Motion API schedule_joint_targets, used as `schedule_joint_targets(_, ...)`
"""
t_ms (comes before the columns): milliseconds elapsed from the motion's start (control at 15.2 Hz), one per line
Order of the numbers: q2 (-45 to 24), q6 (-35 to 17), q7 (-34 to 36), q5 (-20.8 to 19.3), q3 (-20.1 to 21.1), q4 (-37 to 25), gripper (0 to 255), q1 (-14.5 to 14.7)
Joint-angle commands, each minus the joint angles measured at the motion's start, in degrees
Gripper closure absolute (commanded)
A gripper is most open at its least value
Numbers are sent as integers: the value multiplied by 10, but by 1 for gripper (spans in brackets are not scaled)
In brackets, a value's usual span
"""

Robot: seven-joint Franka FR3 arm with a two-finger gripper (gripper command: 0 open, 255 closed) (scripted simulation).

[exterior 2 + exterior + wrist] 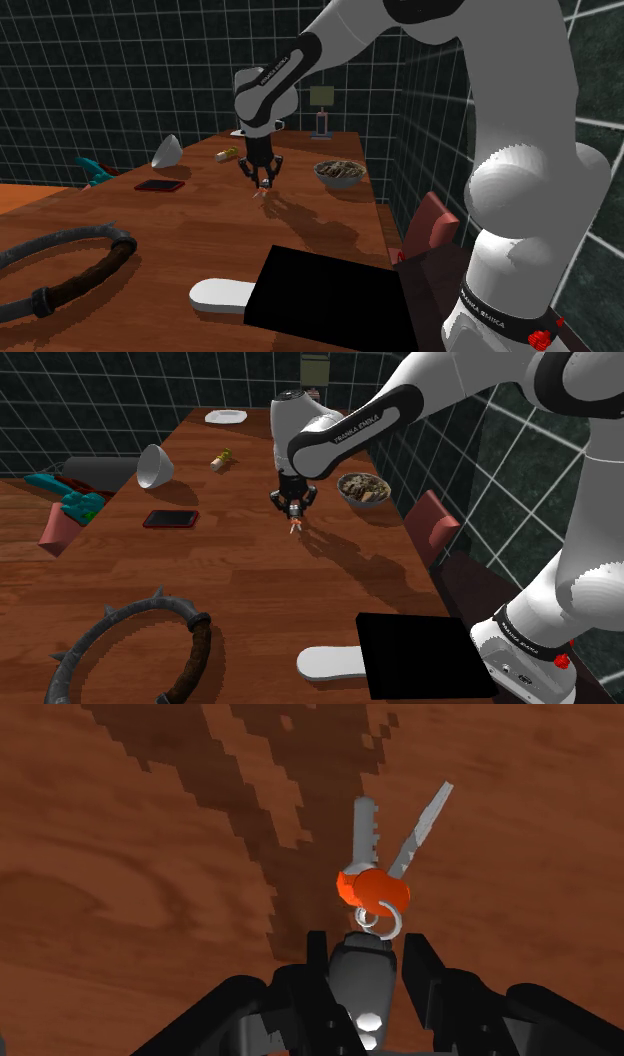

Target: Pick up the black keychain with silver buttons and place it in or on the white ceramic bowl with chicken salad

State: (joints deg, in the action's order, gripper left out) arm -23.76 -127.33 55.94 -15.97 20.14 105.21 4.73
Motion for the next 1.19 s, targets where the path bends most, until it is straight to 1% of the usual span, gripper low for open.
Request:
schedule_joint_targets(0, 6, 13, -4, 4, 2, -7, 255, -1)
schedule_joint_targets(1122, 61, 121, -31, 37, 15, -66, 255, -8)
